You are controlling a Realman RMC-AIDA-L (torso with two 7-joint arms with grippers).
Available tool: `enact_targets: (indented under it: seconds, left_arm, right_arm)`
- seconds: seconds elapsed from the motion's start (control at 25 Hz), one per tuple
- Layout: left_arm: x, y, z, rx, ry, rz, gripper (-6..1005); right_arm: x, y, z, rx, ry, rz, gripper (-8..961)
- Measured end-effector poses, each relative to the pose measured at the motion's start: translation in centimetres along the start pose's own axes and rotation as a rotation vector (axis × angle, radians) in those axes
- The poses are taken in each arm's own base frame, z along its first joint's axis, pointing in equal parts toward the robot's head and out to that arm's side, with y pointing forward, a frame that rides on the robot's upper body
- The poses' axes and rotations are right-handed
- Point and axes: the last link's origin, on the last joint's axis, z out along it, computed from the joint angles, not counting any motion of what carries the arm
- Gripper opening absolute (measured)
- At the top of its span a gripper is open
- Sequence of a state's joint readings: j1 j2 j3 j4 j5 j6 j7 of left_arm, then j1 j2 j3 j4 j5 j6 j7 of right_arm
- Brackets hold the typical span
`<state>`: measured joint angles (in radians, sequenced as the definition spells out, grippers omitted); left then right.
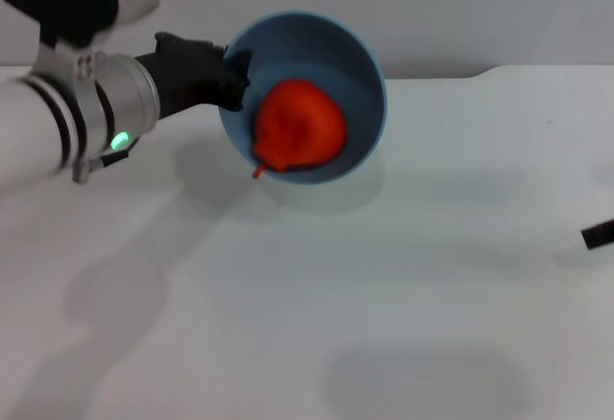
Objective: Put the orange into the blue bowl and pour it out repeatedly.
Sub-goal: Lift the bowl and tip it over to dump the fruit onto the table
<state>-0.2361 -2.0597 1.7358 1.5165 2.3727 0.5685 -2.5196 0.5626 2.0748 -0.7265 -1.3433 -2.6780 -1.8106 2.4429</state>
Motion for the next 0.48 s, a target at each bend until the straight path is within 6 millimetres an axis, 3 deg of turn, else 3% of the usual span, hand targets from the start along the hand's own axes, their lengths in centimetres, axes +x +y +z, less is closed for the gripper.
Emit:
enact_targets:
  seconds: [0.32, 0.36, 0.48]
  left_arm:
    - [-2.2, 4.5, -1.3, 0.195, 0.264, 0.312, -2]
    - [-3.1, 6.0, -1.4, 0.277, 0.339, 0.435, -2]
    - [-4.4, 7.9, -1.3, 0.360, 0.418, 0.601, -2]
  right_arm:
    - [1.3, -0.8, 0.7, 0.000, 0.040, 0.047, 480]
    - [1.4, -0.9, 0.8, -0.003, 0.044, 0.050, 479]
    - [1.6, -0.9, 0.9, -0.007, 0.050, 0.056, 479]
